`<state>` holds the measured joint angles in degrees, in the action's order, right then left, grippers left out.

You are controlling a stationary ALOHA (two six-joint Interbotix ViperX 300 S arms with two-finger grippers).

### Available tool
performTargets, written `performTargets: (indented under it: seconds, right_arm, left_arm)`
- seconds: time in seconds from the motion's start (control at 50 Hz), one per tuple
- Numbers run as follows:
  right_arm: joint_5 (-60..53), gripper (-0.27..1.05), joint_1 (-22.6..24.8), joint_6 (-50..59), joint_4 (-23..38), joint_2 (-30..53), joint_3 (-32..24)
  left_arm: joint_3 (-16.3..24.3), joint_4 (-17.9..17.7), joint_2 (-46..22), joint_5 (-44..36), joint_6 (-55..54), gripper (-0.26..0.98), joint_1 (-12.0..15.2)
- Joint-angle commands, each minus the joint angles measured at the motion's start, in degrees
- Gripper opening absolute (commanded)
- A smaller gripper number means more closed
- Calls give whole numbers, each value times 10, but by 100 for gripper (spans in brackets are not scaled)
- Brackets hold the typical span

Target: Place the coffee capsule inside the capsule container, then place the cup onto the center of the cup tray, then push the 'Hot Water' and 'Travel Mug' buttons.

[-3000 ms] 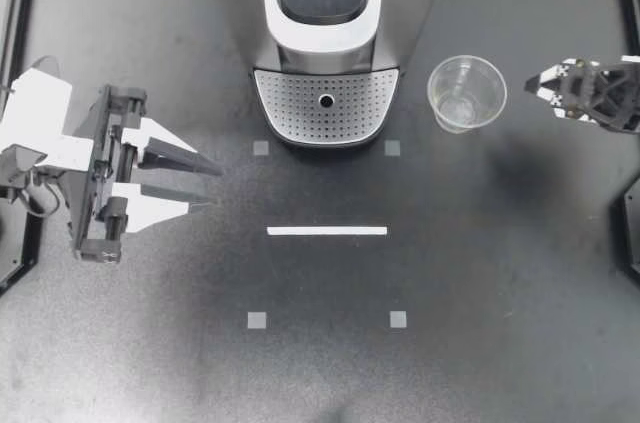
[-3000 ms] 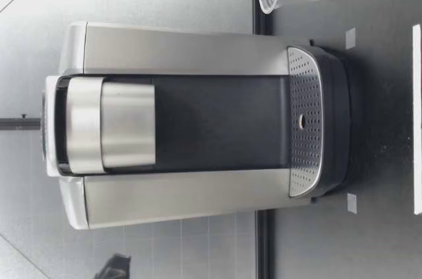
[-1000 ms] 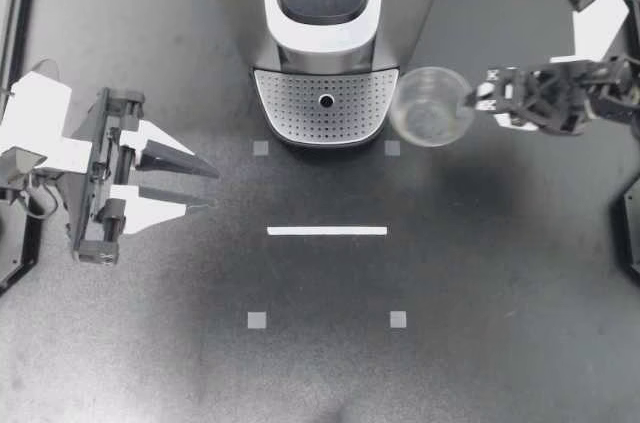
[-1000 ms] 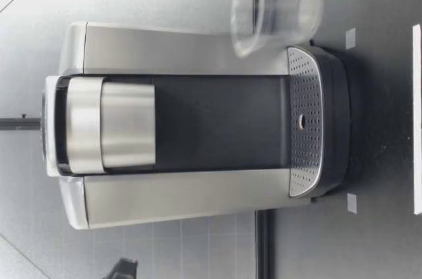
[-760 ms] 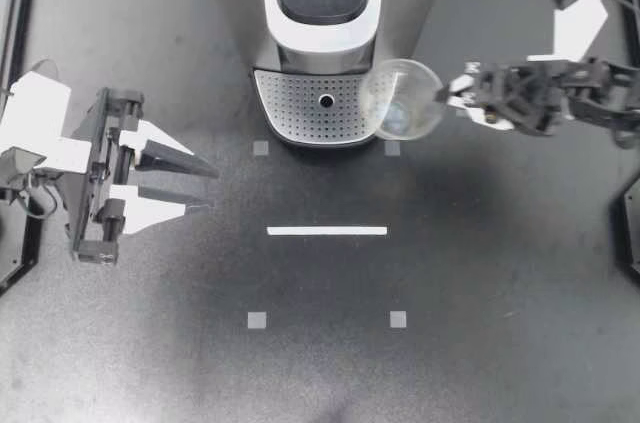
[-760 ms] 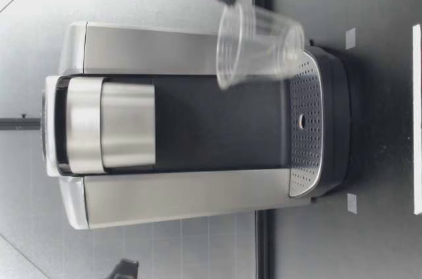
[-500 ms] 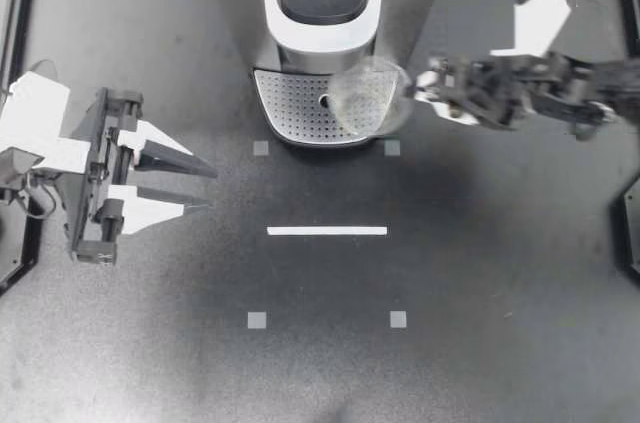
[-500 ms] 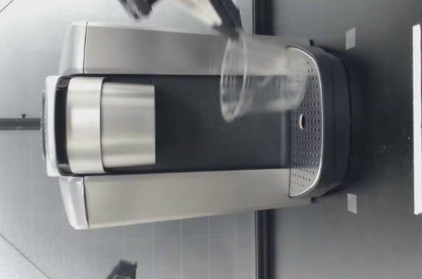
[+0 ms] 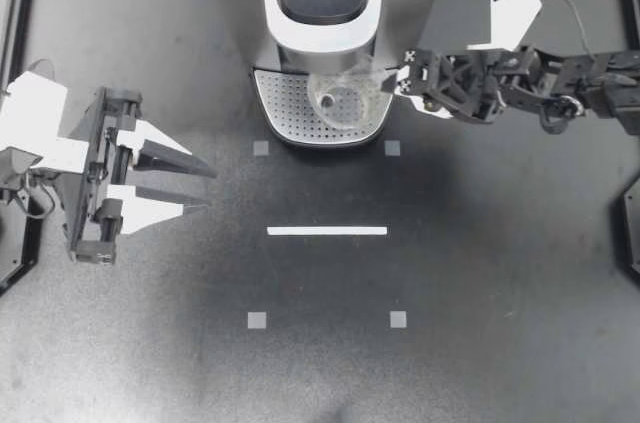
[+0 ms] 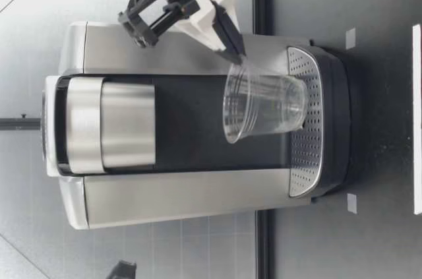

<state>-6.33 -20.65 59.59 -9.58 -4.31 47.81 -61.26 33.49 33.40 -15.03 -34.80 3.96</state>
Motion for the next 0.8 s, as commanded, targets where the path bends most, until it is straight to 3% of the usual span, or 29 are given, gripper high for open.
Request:
performTargets:
  seconds: [0.0,0.78]
  right_arm:
    - [-7,4,2,-2,0,-1,-17]
    - [-10,4,-2,-4,3,29,-42]
  left_arm:
    - [6,-1,4,-5,0,37,2]
    - [6,-1,5,-9,-2,37,1]
